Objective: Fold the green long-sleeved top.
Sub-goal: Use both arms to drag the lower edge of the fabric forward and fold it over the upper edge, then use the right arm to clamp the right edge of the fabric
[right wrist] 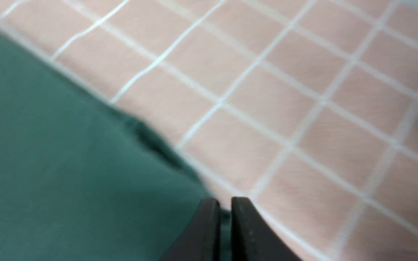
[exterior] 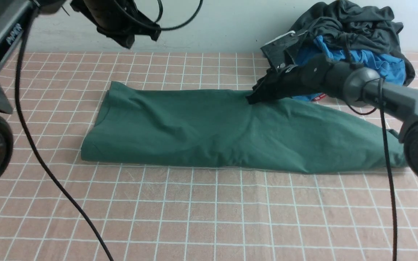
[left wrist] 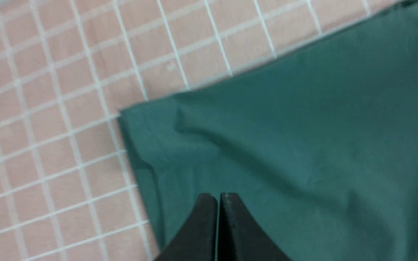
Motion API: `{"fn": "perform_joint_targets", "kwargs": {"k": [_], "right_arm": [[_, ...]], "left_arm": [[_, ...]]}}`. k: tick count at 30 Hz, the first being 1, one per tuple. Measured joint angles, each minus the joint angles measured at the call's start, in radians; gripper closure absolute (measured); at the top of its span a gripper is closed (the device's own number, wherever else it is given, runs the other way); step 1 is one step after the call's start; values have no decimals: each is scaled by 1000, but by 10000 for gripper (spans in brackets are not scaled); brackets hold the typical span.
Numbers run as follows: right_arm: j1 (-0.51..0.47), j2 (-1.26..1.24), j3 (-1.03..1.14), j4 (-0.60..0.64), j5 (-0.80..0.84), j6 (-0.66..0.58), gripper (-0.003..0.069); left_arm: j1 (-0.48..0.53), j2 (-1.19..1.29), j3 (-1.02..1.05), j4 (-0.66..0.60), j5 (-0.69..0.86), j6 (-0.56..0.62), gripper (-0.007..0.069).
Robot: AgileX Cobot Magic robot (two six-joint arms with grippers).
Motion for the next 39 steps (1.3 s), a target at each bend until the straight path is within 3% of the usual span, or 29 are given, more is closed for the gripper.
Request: {"fn": "perform_joint_targets", "kwargs": {"k": [6, 10, 17, 24, 35, 38, 39], "right_arm": [[-87, -146, -28, -231, 341, 246, 434], [-146, -246, -33, -439, 679, 518, 302], [-246, -274, 154, -475, 722, 603, 190], [-327, -303, 364, -539, 721, 665, 178], [-358, -279, 415, -503, 605, 697, 193], [-363, -258, 416, -432, 584, 667, 290], [-363, -259, 416, -417, 580, 646, 363]], "left_arm": [[0, -284, 289, 27, 0, -10, 628], [0, -607, 745, 22, -41, -68, 628], [0, -1067, 1387, 18, -352, -186, 628], [0, -1350, 1703, 16, -439, -219, 628], [0, -1283, 1744, 63, -533, -224, 628], [0, -1228, 1744, 68, -561, -224, 628], [0, -1214, 1744, 69, -564, -224, 628]]}}
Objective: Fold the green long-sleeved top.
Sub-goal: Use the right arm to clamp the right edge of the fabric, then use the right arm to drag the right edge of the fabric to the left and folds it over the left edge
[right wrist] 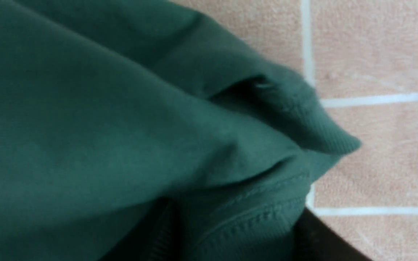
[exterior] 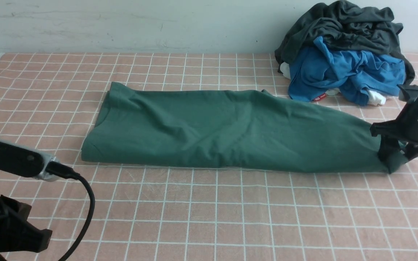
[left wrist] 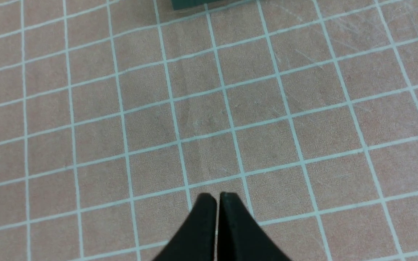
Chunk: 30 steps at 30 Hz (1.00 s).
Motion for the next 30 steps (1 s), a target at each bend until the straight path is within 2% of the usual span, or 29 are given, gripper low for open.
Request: {"fn": "perform_joint_targets", "kwargs": {"k": [1, 2, 3, 4, 6, 12, 17, 21, 24, 25, 26, 27, 30], "right_arm": [[0, -1, 0, 2, 0, -4, 375], [0, -8, 0, 12, 0, -40, 474], [0, -10, 0, 12, 0, -49, 501], [0, -33, 0, -1, 5, -76, 590], [0, -64, 0, -45, 14, -87, 631], [-10, -254, 2, -287, 31, -40, 639], [29, -355, 0, -312, -2, -26, 641], [159, -382, -46, -215, -38, -8, 641], [316, -368, -89, -49, -133, -4, 641], [326, -368, -91, -38, -140, -4, 641], [412, -340, -105, 53, -220, -4, 641], [458, -317, -114, 99, -263, -7, 641], [572, -228, -154, 191, -344, -18, 641]], "left_arm": [[0, 2, 0, 0, 0, 0, 628], [0, 15, 0, 0, -1, 0, 628], [0, 15, 0, 0, -1, 0, 628], [0, 18, 0, 0, -2, 0, 628], [0, 18, 0, 0, -3, 0, 628], [0, 18, 0, -17, -3, 0, 628], [0, 18, 0, -46, -3, 0, 628], [0, 18, 0, -73, -7, 0, 628], [0, 18, 0, -89, -17, 0, 627], [0, 18, 0, -90, -19, 0, 627], [0, 18, 0, -102, -28, 0, 627], [0, 18, 0, -108, -29, 0, 627], [0, 18, 0, -119, -29, 0, 627]]}}
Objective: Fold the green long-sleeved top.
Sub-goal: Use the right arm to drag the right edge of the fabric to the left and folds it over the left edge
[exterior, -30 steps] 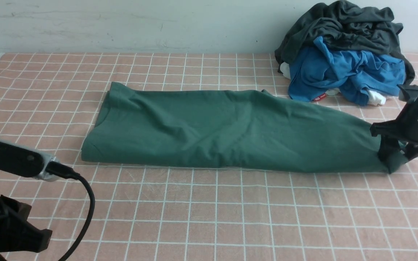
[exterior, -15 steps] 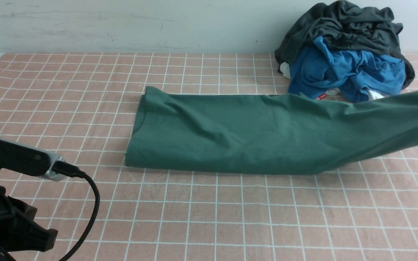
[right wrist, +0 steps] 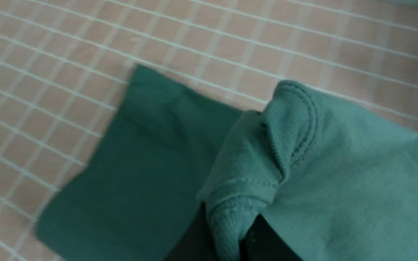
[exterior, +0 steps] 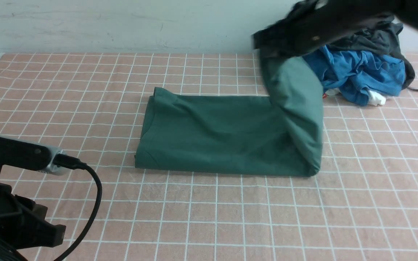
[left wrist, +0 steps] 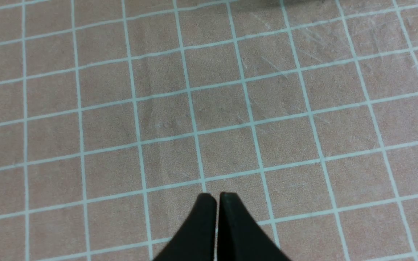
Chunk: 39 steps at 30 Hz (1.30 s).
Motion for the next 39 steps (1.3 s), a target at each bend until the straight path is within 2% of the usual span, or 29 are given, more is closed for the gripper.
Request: {"fn": "perform_joint_targets", "kwargs": {"k": [4, 7, 10, 11, 13, 16, 20, 23, 27, 28, 29, 31, 33, 35, 37, 39], "right_arm": [[104, 197, -136, 65, -26, 12, 640], [129, 296, -229, 84, -14, 18, 632], [160, 432, -448, 106, 38, 25, 566], [160, 438, -448, 106, 38, 25, 560], [172, 493, -585, 106, 102, 25, 475], [177, 503, -664, 75, 181, 20, 389], [178, 503, -688, 0, 243, 38, 368], [178, 528, -691, -44, 261, 62, 390], [188, 603, -695, -42, 255, 96, 466], [200, 648, -695, -17, 249, 93, 510], [202, 653, -695, -17, 248, 91, 510], [234, 689, -694, -10, 231, 53, 579], [247, 676, -695, -8, 237, 12, 617], [255, 664, -699, -17, 262, -25, 640], [267, 608, -716, -56, 355, -97, 666], [268, 539, -717, -91, 423, -105, 670]], "left_arm": [[0, 0, 0, -12, 0, 0, 627], [0, 0, 0, -20, 0, 0, 627], [0, 0, 0, -25, 0, 0, 627], [0, 0, 0, -25, 0, 0, 627], [0, 0, 0, -26, 0, 0, 627], [0, 0, 0, -32, 0, 0, 627], [0, -20, 0, -53, -7, 0, 627], [0, -54, 0, -60, -22, 0, 627], [0, -119, 5, -63, -57, 5, 627], [0, -151, 18, -63, -76, 14, 627], [0, -155, 20, -63, -78, 14, 627], [0, -209, 40, -63, -106, 37, 627], [0, -264, 63, -63, -131, 67, 627], [0, -300, 79, -63, -146, 92, 627], [0, -425, 114, -63, -167, 124, 627], [0, -515, 138, -63, -186, 131, 627]]}}
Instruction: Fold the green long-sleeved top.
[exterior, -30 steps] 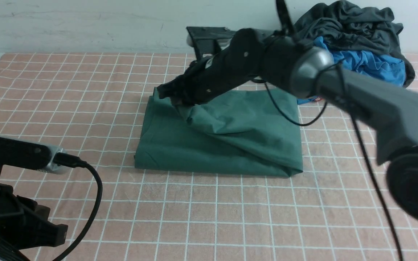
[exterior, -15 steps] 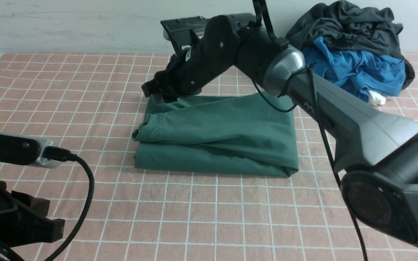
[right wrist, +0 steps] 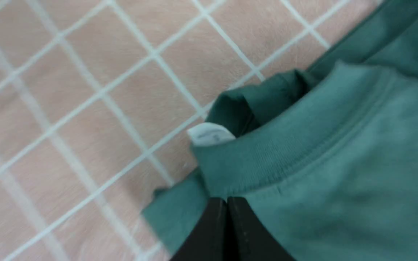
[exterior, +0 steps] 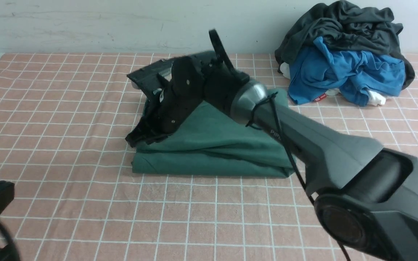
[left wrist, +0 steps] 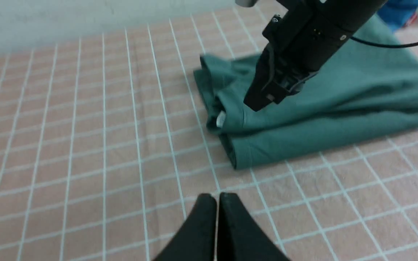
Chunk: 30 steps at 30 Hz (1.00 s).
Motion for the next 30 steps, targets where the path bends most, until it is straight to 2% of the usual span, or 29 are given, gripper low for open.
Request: {"fn": "perform_joint_targets", "kwargs": {"k": [6, 7, 13, 16, 17, 19, 20, 21, 23, 24, 25, 30], "right_arm": [[-21, -294, 68, -101, 39, 61, 670], [-23, -418, 136, -143, 37, 69, 670], [-23, -728, 477, -263, 82, 73, 671], [-23, -901, 757, -335, 88, 73, 671], [-23, -901, 774, -337, 88, 73, 671], [-23, -1033, 974, -355, 80, 91, 671], [-23, -1104, 1111, -355, 37, 112, 671], [-23, -1127, 1131, -353, 28, 119, 671], [-23, -1287, 1412, -329, -162, 148, 671], [-23, -1325, 1473, -322, -212, 151, 671], [-23, -1413, 1611, -306, -337, 158, 671], [-23, -1683, 1971, -268, -699, 158, 671]], "left_arm": [[0, -223, 101, 1, -34, 5, 627], [0, -286, 140, 13, -58, 5, 627], [0, -385, 204, 40, -107, 6, 627], [0, -389, 219, 43, -107, 6, 627], [0, -389, 220, 43, -107, 6, 627], [0, -389, 222, 44, -107, 6, 627], [0, -389, 222, 44, -107, 6, 627], [0, -389, 222, 44, -107, 6, 627], [0, -389, 222, 44, -107, 6, 627], [0, -389, 222, 44, -107, 6, 627], [0, -389, 222, 44, -106, 5, 627], [0, -389, 222, 44, -102, 5, 627]]}}
